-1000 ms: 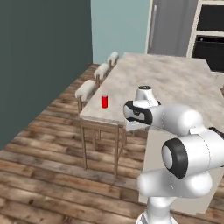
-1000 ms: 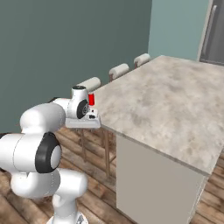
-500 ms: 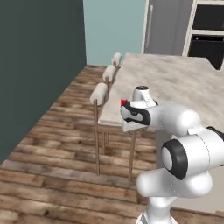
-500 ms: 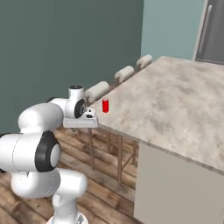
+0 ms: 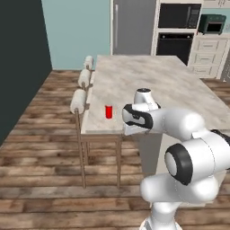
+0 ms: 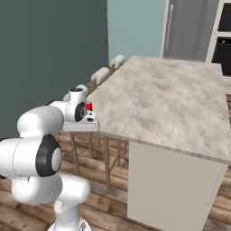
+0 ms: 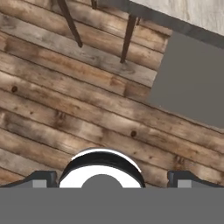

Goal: Four empty soda cans are scattered around the kitchen. Gather all the cans and cluster them next to the stove for recycling.

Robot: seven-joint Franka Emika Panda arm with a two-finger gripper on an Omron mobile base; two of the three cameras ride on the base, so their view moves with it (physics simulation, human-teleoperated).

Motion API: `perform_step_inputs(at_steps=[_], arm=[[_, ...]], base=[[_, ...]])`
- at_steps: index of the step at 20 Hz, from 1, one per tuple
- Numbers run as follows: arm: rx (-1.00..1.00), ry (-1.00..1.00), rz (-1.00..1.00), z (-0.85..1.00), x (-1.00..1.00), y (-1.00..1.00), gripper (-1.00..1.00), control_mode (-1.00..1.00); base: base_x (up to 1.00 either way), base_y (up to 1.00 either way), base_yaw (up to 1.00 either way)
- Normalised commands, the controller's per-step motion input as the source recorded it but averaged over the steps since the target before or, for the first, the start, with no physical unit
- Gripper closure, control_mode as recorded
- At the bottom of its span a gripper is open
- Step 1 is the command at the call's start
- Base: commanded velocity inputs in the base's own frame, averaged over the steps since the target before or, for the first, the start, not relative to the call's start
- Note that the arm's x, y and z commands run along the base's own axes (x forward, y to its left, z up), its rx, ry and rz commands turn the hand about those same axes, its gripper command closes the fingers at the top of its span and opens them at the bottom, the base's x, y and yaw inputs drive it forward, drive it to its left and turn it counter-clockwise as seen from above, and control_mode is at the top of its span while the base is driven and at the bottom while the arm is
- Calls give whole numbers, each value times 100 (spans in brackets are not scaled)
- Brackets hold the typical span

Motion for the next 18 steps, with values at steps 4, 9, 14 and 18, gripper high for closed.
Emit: perform_step_inputs(at_steps=[4, 9, 14, 18], arm=[[0, 0, 0, 0, 0, 0, -100, 100], [0, 0, 0, 0, 0, 0, -100, 100], [0, 0, 0, 0, 0, 0, -100, 100], [0, 0, 0, 0, 0, 0, -100, 100]], base=[[27, 23, -40], [16, 46, -30], [0, 69, -21], [2, 69, -21]])
